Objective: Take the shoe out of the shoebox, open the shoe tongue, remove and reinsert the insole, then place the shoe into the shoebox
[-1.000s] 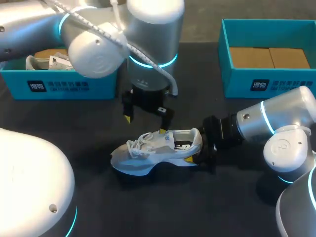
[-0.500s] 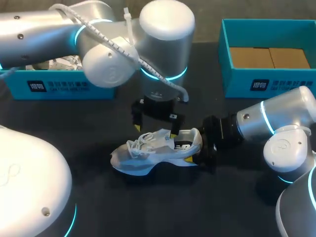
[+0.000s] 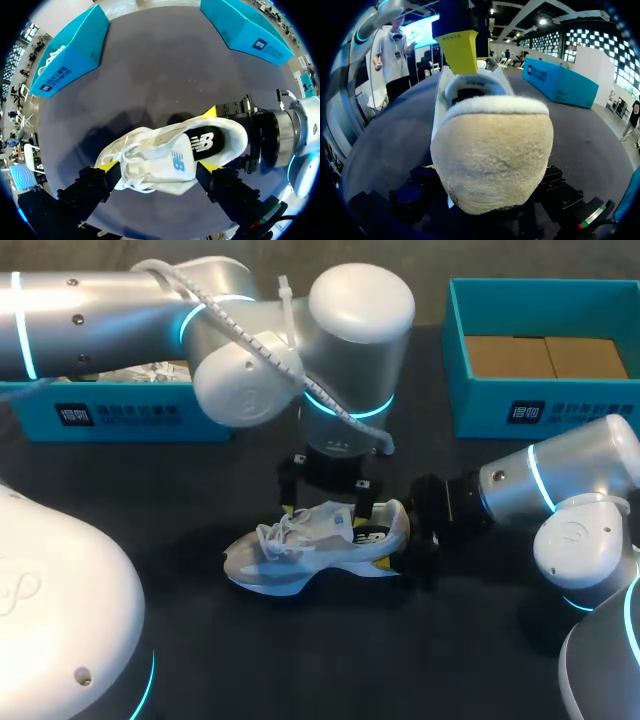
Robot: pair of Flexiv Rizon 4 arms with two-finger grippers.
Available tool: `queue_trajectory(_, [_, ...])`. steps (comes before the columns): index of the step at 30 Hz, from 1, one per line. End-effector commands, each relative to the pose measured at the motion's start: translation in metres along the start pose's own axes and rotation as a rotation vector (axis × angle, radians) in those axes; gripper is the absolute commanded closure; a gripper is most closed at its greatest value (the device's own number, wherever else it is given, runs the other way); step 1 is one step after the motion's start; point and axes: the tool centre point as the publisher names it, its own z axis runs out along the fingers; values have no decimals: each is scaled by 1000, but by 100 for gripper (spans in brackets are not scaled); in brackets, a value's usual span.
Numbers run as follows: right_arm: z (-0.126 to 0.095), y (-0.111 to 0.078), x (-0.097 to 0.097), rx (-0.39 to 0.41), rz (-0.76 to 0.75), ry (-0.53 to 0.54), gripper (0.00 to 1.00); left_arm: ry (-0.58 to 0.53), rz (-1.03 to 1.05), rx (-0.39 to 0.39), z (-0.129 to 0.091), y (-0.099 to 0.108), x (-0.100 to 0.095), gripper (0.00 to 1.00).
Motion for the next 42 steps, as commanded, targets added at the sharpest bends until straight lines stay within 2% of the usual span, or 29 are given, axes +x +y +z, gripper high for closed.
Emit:
queue_trajectory(1, [4,-1,2,1,0,-2,100,-17,-7,-13,6,-5,10,0])
queue_trajectory(11, [4,-1,2,1,0,-2,100,-30,-15,-46,19,-11,16,0])
queue_trajectory(18, [4,-1,2,1,0,-2,100,-54,0,-68,26,-7,18,0])
queue_trajectory(28, [4,-1,2,1,0,-2,100,-78,-19,-95,33,2,4,0])
queue_trajectory(32, [4,-1,2,1,0,-2,100,-68,-39,-82,26,7,-6,0])
queue_trajectory(35, [4,-1,2,1,0,-2,100,-61,-57,-61,18,11,-14,24])
queue_trajectory(37, [4,-1,2,1,0,-2,100,-54,-65,-50,13,13,-18,27])
queue_trajectory(38, [4,-1,2,1,0,-2,100,-54,-67,-46,11,14,-19,35])
queue_trajectory(39, [4,-1,2,1,0,-2,100,-59,-69,-39,9,15,-21,47])
queue_trajectory(40, [4,-1,2,1,0,-2,100,-59,-72,-31,6,16,-21,52])
queue_trajectory(42, [4,-1,2,1,0,-2,100,-56,-73,-26,3,17,-23,53])
